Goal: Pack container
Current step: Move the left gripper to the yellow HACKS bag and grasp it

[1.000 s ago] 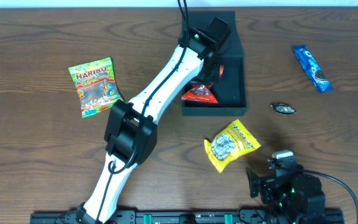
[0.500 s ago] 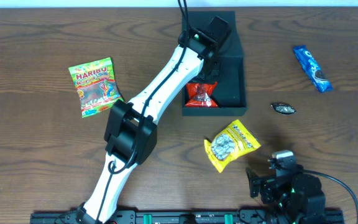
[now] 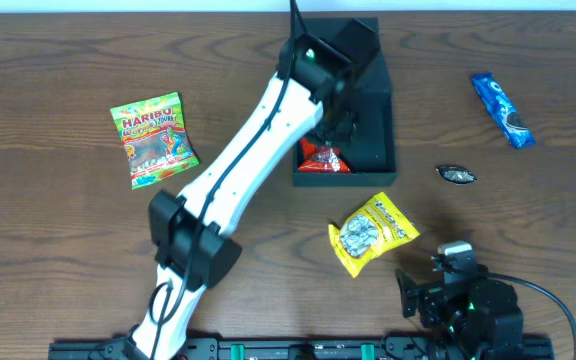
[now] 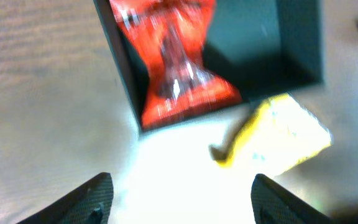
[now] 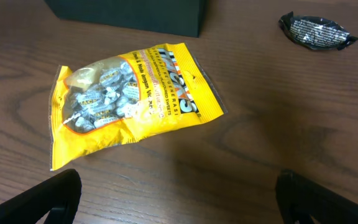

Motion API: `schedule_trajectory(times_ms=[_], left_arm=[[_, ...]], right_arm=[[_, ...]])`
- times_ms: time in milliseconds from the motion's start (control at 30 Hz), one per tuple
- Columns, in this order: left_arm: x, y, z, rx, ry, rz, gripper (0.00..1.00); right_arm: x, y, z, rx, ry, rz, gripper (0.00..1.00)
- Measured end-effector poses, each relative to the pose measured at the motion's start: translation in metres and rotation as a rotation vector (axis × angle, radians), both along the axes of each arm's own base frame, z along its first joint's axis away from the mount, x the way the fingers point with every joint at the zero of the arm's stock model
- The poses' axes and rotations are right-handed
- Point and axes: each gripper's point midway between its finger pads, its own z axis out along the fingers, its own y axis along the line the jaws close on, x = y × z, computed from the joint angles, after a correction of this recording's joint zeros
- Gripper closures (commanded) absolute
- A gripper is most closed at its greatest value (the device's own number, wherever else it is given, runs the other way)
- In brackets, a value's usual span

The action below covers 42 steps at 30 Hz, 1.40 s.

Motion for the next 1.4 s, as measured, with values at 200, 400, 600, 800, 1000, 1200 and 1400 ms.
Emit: schedule_trajectory(times_ms=[200, 400, 600, 800, 1000, 1200, 1400], left_arm=[[-0.057, -0.024, 0.009, 0.083, -0.007, -0.189, 0.25], [-0.11, -0.056, -0.02, 0.196, -0.031, -0.38, 0.1], [-0.12, -0.051, -0.061, 0.268, 0.019, -0.404, 0.05], [-0.122, -0.046, -0.107, 0.279, 0.067, -0.467, 0.05], [-0.13, -0.055, -0.127, 0.226, 0.098, -0.581, 0.05], [-0.125, -0.077, -0.128, 0.143, 0.048, -0.678, 0.05], [-0.118, -0.094, -0.128, 0.086, -0.005, -0.727, 0.05]], right_arm=[[0.0, 0.0, 0.0, 0.0, 0.0, 0.0, 0.01], [0.0, 0.0, 0.0, 0.0, 0.0, 0.0, 0.01], [0.0, 0.0, 0.0, 0.0, 0.0, 0.0, 0.01], [0.0, 0.0, 0.0, 0.0, 0.0, 0.0, 0.01], [0.0, 0.0, 0.0, 0.0, 0.0, 0.0, 0.01], [0.0, 0.0, 0.0, 0.0, 0.001, 0.0, 0.01], [0.0, 0.0, 0.0, 0.0, 0.0, 0.0, 0.01]])
